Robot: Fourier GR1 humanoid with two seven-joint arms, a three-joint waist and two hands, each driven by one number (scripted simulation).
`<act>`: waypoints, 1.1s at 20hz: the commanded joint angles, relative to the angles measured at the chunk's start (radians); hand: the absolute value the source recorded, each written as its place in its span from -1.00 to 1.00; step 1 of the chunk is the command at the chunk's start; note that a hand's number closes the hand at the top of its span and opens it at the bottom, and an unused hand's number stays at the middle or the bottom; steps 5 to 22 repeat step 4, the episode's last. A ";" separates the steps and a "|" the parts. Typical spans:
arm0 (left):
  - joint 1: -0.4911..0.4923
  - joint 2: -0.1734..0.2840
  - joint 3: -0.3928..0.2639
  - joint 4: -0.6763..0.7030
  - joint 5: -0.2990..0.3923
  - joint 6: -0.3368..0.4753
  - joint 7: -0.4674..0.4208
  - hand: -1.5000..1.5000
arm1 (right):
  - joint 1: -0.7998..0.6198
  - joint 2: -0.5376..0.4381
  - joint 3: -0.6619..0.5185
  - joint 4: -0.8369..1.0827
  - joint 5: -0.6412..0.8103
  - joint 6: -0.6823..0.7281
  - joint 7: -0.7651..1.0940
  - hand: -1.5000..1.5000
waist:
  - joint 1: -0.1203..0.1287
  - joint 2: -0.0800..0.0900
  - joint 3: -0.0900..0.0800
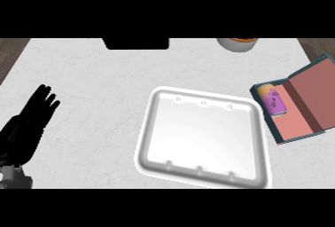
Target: Pick the can from the tray and place it in the cardboard box
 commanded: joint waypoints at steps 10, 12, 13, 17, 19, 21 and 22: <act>-0.002 -0.024 -0.028 -0.022 -0.026 0.021 0.013 0.00 | 0.036 -0.085 -0.054 0.050 -0.074 0.055 -0.041 -1.00 | 0.008 0.002 0.000; -0.002 -0.024 -0.028 -0.022 -0.026 0.021 0.013 0.00 | 0.036 -0.085 -0.054 0.050 -0.074 0.055 -0.041 -1.00 | 0.008 0.002 0.000; -0.002 -0.024 -0.028 -0.022 -0.026 0.021 0.013 0.00 | 0.036 -0.085 -0.054 0.050 -0.074 0.055 -0.041 -1.00 | 0.008 0.002 0.000; -0.002 -0.024 -0.028 -0.022 -0.026 0.021 0.013 0.00 | 0.036 -0.085 -0.054 0.050 -0.074 0.055 -0.041 -1.00 | 0.008 0.002 0.000; -0.002 -0.024 -0.028 -0.022 -0.026 0.021 0.013 0.00 | 0.036 -0.085 -0.054 0.050 -0.074 0.055 -0.041 -1.00 | 0.008 0.002 0.000; -0.002 -0.024 -0.028 -0.022 -0.026 0.021 0.013 0.00 | 0.036 -0.085 -0.054 0.050 -0.074 0.055 -0.041 -1.00 | 0.008 0.002 0.000; -0.002 -0.024 -0.028 -0.022 -0.026 0.021 0.013 0.00 | 0.036 -0.085 -0.054 0.050 -0.074 0.055 -0.041 -1.00 | 0.008 0.002 0.000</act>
